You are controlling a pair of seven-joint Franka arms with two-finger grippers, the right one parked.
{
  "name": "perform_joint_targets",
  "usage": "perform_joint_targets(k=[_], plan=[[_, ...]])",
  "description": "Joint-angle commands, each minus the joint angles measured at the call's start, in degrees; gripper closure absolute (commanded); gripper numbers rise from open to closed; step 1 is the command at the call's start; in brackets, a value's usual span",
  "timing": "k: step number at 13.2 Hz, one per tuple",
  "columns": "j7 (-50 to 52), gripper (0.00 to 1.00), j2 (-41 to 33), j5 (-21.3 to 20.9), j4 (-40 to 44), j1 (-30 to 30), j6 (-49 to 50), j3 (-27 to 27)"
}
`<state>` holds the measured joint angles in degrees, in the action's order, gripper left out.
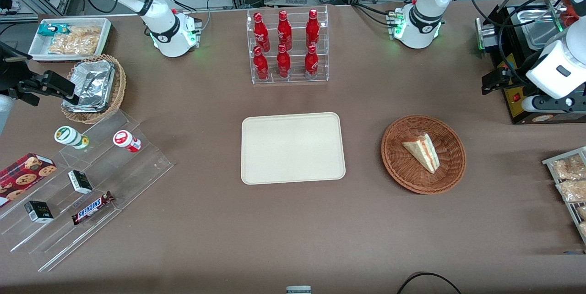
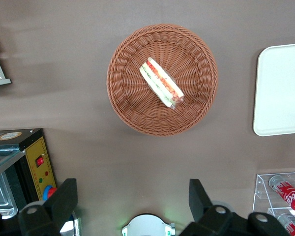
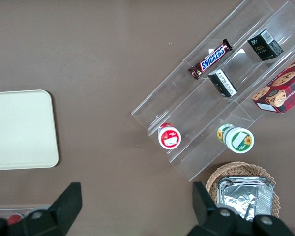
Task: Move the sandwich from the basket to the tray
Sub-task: 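Move the left gripper over the sandwich in the wicker basket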
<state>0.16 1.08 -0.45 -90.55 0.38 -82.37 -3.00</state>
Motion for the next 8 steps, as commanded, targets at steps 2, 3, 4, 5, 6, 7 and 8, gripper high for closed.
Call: perform_joint_targets(k=[2,3,4,5,6,7,8], plan=[[-0.34,0.0,-0.47,-0.87,-3.83,-0.3,-2.52,-0.61],[-0.34,0.0,-0.29,-0.96,-5.23,-0.12,-3.66,-0.69],[-0.34,0.0,-0.46,-1.05,-7.68,0.06,-6.02,-0.69],[-0.34,0.0,-0.55,-1.13,-10.14,0.84,-8.83,-0.69],[-0.34,0.0,-0.38,-1.13,-12.43,1.11,-11.29,-0.78],[-0.25,0.0,-0.46,-1.13,-14.63,1.11,-14.1,-0.78],[-0.25,0.0,-0.64,-1.13,-17.26,1.11,-17.26,-0.87]])
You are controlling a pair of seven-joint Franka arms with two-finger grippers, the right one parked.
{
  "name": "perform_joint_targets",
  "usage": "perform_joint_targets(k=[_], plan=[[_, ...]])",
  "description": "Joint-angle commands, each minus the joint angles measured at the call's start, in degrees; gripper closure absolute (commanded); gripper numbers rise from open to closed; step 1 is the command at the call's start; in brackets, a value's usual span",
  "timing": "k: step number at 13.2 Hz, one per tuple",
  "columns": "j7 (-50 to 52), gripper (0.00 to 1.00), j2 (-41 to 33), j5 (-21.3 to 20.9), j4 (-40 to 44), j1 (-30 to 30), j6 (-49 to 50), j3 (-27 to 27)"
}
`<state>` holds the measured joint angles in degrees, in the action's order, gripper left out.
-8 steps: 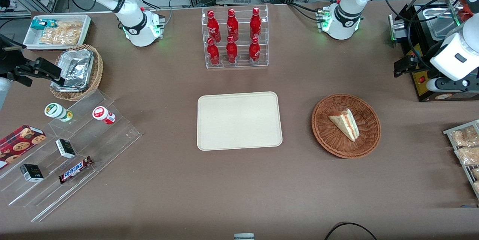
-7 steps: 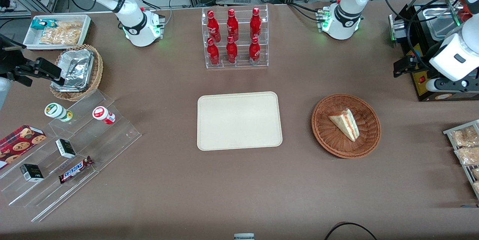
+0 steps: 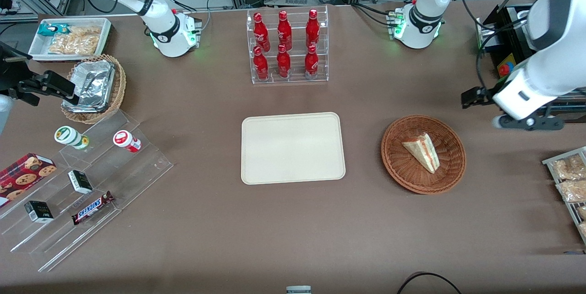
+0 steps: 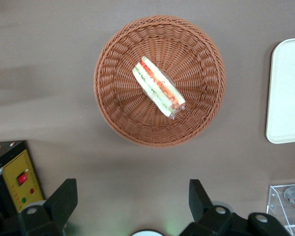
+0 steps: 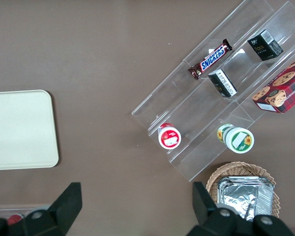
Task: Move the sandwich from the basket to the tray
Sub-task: 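Move the left gripper over the sandwich in the wicker basket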
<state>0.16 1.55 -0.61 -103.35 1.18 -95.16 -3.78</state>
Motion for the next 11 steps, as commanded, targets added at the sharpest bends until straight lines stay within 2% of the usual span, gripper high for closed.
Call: perform_joint_targets(k=[1,5,8,11], plan=[[-0.08,0.0,-1.19,-0.88,-6.85,0.31,-7.11,-0.08],[4.92,0.0,-1.9,-0.88,-17.57,0.4,-20.55,-0.87],[16.41,0.0,-1.9,-0.88,-23.29,0.84,-29.08,-2.1],[27.14,0.0,-0.67,-0.88,-24.1,1.54,-31.31,-2.54]])
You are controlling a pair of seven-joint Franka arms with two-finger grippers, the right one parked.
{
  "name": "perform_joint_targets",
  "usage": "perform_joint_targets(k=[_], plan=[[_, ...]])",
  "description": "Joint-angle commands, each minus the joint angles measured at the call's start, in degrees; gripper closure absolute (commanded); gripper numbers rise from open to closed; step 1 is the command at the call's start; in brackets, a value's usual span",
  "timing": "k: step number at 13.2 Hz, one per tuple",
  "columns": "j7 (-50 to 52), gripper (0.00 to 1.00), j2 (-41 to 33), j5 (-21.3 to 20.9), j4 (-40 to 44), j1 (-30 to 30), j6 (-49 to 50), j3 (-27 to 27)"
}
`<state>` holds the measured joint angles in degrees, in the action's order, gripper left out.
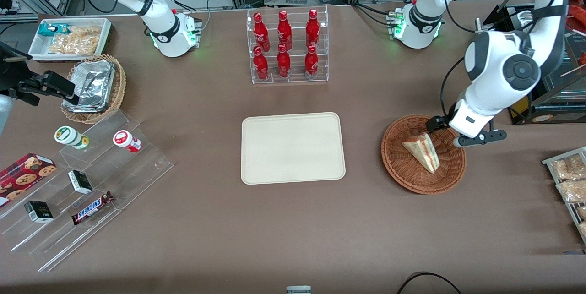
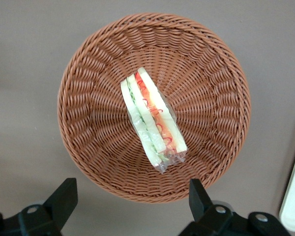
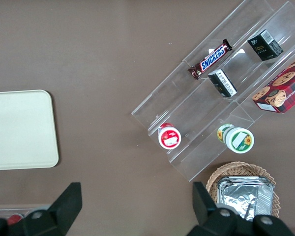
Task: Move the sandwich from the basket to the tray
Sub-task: 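Move the left gripper over the sandwich in the wicker basket, then lower the open left gripper and close it on the wrapped sandwich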
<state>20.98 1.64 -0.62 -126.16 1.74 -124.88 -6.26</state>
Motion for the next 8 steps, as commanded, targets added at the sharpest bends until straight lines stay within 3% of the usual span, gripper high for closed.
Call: perform_joint_targets(k=[1,6,8], plan=[[10.36,0.0,-0.24,-0.87,-1.54,1.15,-2.73,-0.07],[31.19,0.0,4.51,-0.87,-1.63,2.12,-7.73,-0.15],[34.47,0.0,6.35,-0.87,-1.64,2.12,-9.94,-0.15]])
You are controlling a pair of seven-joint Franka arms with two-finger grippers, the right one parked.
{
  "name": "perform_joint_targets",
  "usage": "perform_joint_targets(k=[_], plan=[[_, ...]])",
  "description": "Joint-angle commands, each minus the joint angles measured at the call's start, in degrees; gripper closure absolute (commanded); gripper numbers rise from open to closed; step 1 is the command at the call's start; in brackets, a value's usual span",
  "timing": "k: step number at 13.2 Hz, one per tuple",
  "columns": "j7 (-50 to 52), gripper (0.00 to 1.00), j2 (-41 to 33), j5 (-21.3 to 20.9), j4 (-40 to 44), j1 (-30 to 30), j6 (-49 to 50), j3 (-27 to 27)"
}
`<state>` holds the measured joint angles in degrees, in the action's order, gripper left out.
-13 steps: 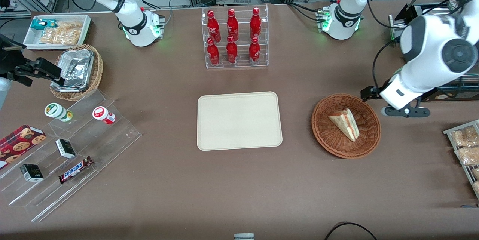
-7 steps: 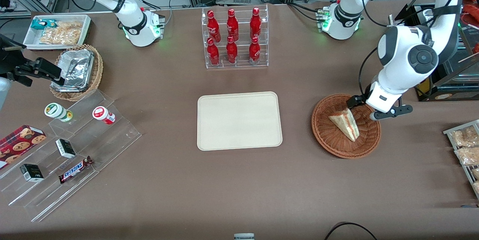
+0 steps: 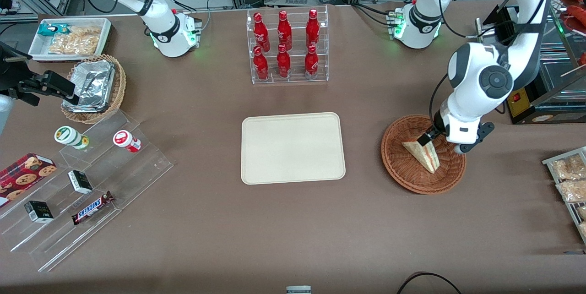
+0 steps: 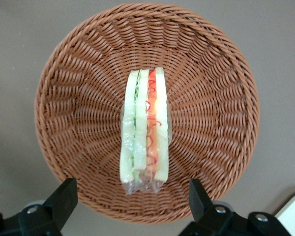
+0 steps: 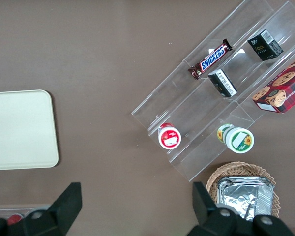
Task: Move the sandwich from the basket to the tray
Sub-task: 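Lower the open left gripper and close it on the wrapped sandwich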
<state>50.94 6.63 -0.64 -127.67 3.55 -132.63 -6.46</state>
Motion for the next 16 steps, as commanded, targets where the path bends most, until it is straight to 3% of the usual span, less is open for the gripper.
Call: perform_joint_targets(k=[1,10,11,12,14,15,16], plan=[[5.3,0.0,2.15,-0.86,-0.12,0.32,-3.42,0.04],[7.51,0.0,7.86,-0.86,0.06,0.32,-6.86,0.04],[7.51,0.05,8.13,-0.86,0.14,0.32,-6.86,0.04],[7.51,0.17,8.39,-0.86,0.23,0.32,-6.86,0.13],[6.9,0.6,8.48,-0.94,0.23,0.32,-6.86,0.04],[6.46,0.77,8.48,-1.12,0.23,0.32,-6.86,0.13],[6.37,0.86,8.22,-1.73,0.32,0.32,-6.68,0.05]])
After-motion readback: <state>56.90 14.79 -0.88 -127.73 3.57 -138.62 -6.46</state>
